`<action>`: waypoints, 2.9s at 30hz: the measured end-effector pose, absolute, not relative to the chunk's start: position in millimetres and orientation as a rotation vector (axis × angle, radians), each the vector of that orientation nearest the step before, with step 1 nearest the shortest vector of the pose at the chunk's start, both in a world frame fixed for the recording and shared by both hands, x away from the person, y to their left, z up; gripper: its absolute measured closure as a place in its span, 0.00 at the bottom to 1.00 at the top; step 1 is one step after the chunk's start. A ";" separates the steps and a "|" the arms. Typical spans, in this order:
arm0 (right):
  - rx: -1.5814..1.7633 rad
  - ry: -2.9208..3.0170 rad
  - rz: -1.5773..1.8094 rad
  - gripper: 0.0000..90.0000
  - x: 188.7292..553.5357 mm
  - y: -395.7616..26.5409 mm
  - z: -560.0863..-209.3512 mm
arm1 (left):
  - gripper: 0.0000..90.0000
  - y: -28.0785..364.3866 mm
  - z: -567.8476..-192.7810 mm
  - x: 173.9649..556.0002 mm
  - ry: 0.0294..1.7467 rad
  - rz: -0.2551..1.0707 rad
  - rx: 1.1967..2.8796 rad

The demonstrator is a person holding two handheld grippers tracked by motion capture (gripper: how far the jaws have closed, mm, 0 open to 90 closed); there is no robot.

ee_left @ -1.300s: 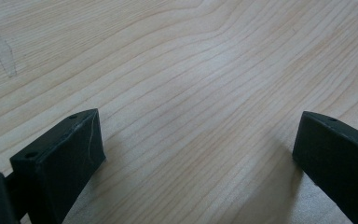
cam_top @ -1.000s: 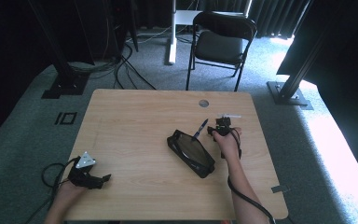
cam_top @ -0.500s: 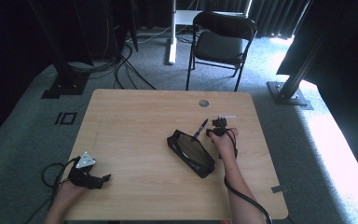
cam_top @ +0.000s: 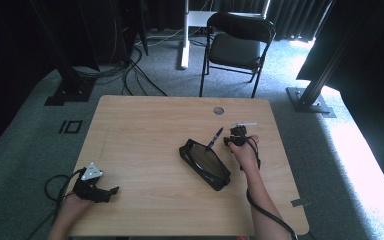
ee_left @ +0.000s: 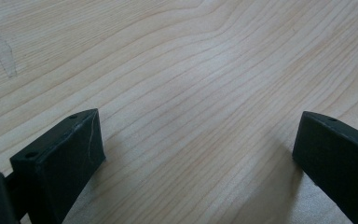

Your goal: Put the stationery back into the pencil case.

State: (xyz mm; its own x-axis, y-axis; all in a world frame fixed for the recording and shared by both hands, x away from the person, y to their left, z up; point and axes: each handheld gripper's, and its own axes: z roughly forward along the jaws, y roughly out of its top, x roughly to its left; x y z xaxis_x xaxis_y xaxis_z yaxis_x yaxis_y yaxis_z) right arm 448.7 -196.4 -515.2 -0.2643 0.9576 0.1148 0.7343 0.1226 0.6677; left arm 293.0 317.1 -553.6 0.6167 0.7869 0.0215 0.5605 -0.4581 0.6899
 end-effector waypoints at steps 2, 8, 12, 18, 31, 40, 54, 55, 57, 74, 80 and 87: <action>1.620 2.075 0.912 0.76 445.1 -196.8 -510.9 | 0.02 317.1 -553.6 293.0 1.054 0.449 2.188; 1.576 2.097 0.959 0.76 436.1 -198.0 -497.9 | 0.02 317.1 -553.6 293.0 1.054 0.449 2.188; 1.541 2.110 1.002 0.76 429.0 -197.9 -487.6 | 0.02 317.1 -553.6 293.0 1.054 0.449 2.188; 1.469 2.146 1.116 0.76 415.2 -191.4 -468.4 | 0.02 317.1 -553.6 292.9 1.054 0.449 2.188; 1.282 2.237 1.195 0.76 393.8 -169.4 -441.5 | 0.02 317.1 -553.6 293.0 1.054 0.449 2.188; 1.206 2.302 1.237 0.76 385.9 -152.4 -437.1 | 0.02 317.1 -553.5 293.0 1.053 0.450 2.189; 1.170 2.415 1.166 0.76 386.5 -129.1 -449.6 | 0.02 317.2 -553.6 293.0 1.054 0.449 2.188; 1.166 2.423 1.163 0.76 386.7 -127.9 -450.8 | 0.02 317.2 -553.6 293.0 1.054 0.449 2.188; 1.160 2.434 1.148 0.76 387.3 -125.5 -453.5 | 0.02 317.2 -553.6 293.0 1.054 0.449 2.188; 1.150 2.523 0.974 0.76 398.5 -104.9 -477.1 | 0.02 317.2 -553.6 292.9 1.054 0.449 2.188; 1.172 2.528 0.940 0.76 402.9 -98.8 -485.1 | 0.02 317.2 -553.6 292.9 1.053 0.449 2.188; 1.215 2.551 0.915 0.75 410.5 -95.4 -493.4 | 0.02 317.2 -553.6 292.9 1.054 0.449 2.188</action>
